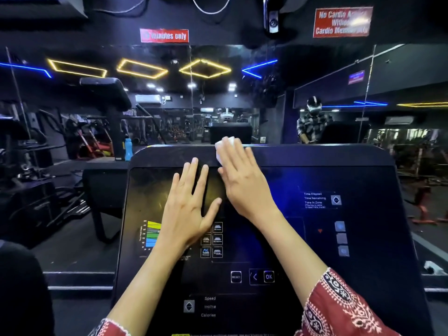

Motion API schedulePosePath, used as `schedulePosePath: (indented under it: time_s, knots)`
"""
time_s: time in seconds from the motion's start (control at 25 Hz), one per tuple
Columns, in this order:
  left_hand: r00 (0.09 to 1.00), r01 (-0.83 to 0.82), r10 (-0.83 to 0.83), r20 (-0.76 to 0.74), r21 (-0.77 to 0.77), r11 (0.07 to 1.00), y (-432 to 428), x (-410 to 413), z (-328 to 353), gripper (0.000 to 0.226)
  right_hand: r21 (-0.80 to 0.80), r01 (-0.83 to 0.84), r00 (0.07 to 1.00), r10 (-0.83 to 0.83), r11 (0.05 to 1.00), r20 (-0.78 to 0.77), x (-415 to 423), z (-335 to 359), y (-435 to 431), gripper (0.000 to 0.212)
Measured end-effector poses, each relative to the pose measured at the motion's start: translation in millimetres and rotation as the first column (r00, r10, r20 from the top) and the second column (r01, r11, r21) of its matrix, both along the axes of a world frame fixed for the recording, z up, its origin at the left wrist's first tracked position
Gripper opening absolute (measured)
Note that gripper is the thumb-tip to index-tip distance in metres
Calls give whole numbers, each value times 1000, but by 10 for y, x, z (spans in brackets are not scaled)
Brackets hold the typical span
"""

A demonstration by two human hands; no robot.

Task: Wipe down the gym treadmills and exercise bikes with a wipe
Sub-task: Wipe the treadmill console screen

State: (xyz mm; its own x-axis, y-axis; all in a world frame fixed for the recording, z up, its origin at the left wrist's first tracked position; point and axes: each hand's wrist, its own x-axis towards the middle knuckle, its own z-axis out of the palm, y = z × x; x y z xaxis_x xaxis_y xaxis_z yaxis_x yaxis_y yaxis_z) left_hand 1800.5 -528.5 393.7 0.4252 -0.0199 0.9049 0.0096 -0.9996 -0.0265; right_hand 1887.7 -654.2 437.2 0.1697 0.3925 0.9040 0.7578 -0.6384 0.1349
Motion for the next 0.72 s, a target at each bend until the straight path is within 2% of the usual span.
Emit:
schedulePosePath:
  time_s: [0.04, 0.16, 0.28, 0.4, 0.52, 0.64, 0.72]
  knots:
    - [1000, 0, 0, -3, 9, 1000, -10, 11, 12, 68, -2, 4, 1000, -4, 1000, 15, 30, -8, -41, 49]
    - [1000, 4, -4, -7, 15, 1000, -79, 60, 45, 67, 167, 35, 994, -17, 985, -109, 28, -42, -183, 49]
    - [1000, 25, -25, -13, 31, 999, -178, 106, 58, 66, 89, 4, 999, -1, 996, -33, 16, -154, -288, 48]
    - [1000, 30, -29, -11, 36, 999, -261, 154, 63, 65, 192, 102, 989, -80, 976, -122, 87, -108, -428, 48]
    - [999, 39, -39, -15, 52, 998, -342, 197, 69, 65, 109, 91, 992, -81, 990, -91, 137, -153, -529, 50]
    - [999, 39, -38, -18, 59, 998, -413, 215, 48, 64, 177, 104, 986, -78, 979, -145, 137, -198, -624, 50]
    - [999, 46, -45, -13, 59, 997, -453, 213, 11, 64, 152, 86, 987, -64, 985, -146, 114, -281, -700, 50]
